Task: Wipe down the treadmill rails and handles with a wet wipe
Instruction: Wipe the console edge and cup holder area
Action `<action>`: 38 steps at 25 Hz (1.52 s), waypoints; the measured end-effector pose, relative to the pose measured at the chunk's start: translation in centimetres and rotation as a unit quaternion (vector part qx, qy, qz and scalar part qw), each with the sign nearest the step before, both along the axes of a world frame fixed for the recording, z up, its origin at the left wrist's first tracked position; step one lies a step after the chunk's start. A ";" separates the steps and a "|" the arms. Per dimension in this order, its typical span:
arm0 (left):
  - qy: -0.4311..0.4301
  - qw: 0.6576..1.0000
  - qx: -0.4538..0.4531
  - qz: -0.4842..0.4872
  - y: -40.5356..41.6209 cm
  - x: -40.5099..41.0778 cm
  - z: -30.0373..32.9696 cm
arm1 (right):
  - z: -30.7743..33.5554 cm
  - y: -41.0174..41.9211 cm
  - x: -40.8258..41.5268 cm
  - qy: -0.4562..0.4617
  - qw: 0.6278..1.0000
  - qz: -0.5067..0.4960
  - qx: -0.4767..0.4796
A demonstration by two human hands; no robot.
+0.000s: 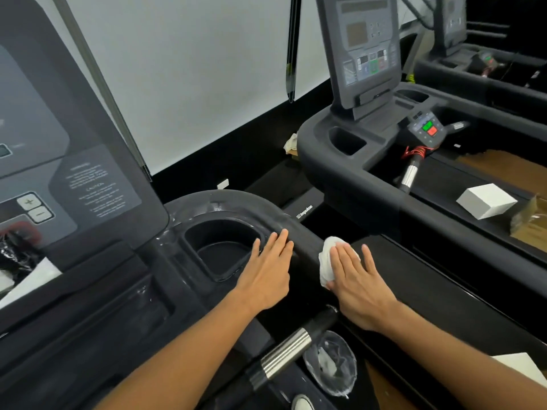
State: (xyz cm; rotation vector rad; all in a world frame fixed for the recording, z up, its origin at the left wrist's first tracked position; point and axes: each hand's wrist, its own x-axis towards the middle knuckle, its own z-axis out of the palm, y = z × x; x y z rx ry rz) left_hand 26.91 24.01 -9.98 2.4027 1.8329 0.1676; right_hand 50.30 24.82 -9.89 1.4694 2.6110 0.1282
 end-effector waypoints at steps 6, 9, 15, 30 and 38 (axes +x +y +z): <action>0.016 0.998 0.006 0.056 0.2 -3.9 0.1 | -0.1 8.3 -10.1 0.016 0.999 0.028 -0.035; 0.020 0.998 -0.002 0.063 0.6 -3.9 0.0 | 0.2 12.6 -13.3 0.036 0.994 0.056 -0.089; 0.046 0.996 -0.011 0.075 1.2 -3.7 1.2 | 0.7 13.2 -12.6 0.049 0.988 0.062 -0.135; 0.024 0.993 0.018 0.112 -3.1 -5.7 1.9 | 1.0 4.8 -3.6 0.011 0.995 0.070 -0.071; 0.031 0.987 -0.051 0.147 -0.7 -8.1 2.9 | 1.7 17.6 -16.7 -0.056 0.956 0.274 -0.088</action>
